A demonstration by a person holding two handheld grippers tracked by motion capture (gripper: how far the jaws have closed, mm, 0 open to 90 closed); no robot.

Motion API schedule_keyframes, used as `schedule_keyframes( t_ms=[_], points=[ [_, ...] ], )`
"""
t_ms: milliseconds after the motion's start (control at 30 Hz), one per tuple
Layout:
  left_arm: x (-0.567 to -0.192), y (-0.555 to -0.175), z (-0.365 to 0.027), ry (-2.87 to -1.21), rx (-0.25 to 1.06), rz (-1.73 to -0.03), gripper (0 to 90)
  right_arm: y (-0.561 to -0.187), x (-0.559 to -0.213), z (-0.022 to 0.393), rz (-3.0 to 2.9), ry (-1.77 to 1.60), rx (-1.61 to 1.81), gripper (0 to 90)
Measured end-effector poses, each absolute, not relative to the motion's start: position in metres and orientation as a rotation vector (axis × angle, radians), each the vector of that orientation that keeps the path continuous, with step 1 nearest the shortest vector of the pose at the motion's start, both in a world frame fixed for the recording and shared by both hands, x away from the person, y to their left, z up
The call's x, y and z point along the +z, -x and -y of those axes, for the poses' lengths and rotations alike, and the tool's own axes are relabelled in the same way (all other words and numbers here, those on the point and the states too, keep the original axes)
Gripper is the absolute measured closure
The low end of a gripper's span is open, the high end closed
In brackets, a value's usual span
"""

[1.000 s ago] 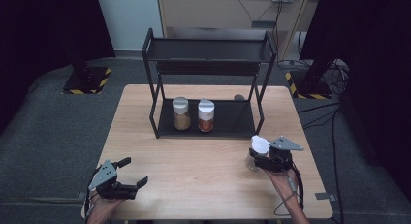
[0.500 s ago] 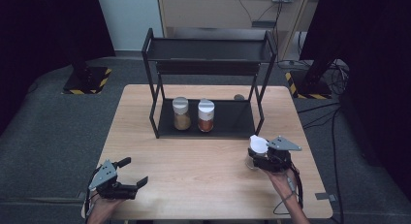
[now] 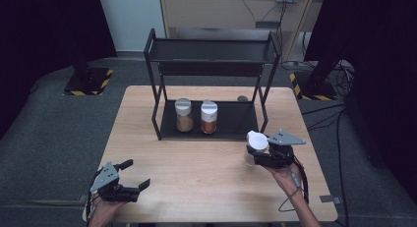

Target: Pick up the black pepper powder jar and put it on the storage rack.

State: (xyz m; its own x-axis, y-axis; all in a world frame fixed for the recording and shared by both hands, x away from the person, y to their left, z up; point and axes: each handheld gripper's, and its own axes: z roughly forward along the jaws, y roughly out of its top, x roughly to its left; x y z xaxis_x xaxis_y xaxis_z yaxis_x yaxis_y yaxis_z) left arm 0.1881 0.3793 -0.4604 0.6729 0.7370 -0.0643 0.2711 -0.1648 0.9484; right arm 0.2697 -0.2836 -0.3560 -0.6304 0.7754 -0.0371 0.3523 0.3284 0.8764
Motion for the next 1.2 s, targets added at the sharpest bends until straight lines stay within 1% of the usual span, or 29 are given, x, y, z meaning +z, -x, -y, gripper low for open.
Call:
schedule_keyframes(
  t_ms=[600, 867, 1200],
  points=[
    [-0.460, -0.189, -0.379, -1.740, 0.500, -0.814, 1.2, -0.294, -0.334, 0.262, -2.183, -0.934, 1.253, 30.9],
    [-0.460, -0.189, -0.380, -1.741, 0.499, -0.812, 1.2, -0.309, -0.323, 0.253, -2.175, -0.925, 1.264, 30.9],
    [-0.460, -0.189, -0.380, -1.742, 0.498, -0.812, 1.2, -0.332, -0.316, 0.238, -2.162, -0.935, 1.265, 30.9]
  ],
)
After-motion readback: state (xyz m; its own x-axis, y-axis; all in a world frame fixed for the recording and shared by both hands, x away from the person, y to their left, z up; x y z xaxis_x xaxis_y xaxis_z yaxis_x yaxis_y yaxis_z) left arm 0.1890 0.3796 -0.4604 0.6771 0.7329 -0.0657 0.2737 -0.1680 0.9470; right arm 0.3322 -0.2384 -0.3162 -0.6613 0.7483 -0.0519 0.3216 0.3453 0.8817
